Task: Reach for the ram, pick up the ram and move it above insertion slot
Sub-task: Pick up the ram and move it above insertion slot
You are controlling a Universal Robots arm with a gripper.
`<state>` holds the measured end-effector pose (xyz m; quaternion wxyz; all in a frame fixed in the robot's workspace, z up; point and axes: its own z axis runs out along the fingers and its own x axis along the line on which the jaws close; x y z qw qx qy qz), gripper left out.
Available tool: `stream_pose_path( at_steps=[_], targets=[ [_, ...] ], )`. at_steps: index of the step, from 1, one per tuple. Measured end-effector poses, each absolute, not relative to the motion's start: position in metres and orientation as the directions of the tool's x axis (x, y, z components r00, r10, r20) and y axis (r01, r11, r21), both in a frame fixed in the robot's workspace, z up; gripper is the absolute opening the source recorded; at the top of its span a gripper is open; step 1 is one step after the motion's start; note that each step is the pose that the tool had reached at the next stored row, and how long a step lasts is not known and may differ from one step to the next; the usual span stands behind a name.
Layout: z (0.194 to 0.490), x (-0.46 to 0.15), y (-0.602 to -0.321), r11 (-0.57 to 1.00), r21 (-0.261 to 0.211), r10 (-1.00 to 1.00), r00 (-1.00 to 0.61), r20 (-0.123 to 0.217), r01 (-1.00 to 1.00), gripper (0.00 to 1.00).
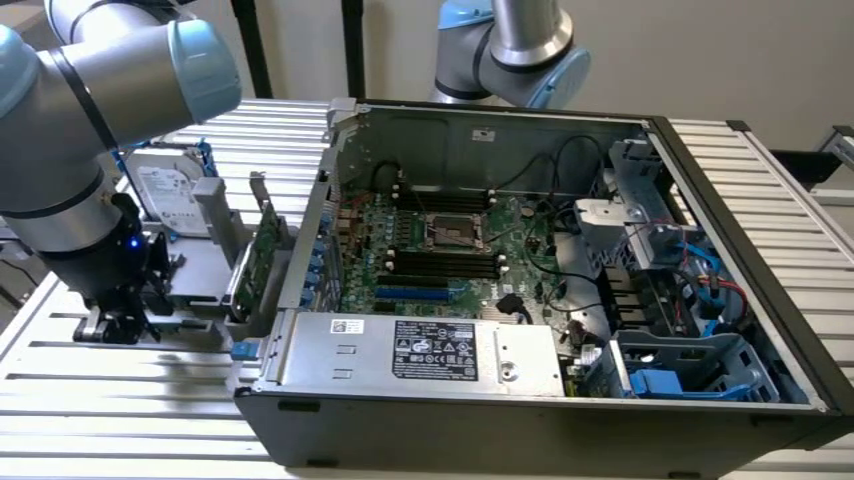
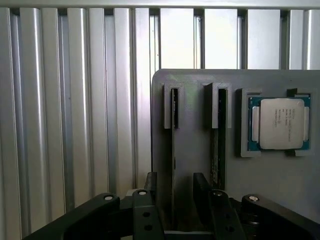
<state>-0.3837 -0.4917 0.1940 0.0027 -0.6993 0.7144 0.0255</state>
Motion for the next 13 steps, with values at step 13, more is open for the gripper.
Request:
stream_pose_path(
  at_steps=[13],
  targets=[
    [0.1936,-0.3841,-0.4916,0.027,0.033,-0.999,-0.028,-0.04,-0.999,0.14]
  ],
)
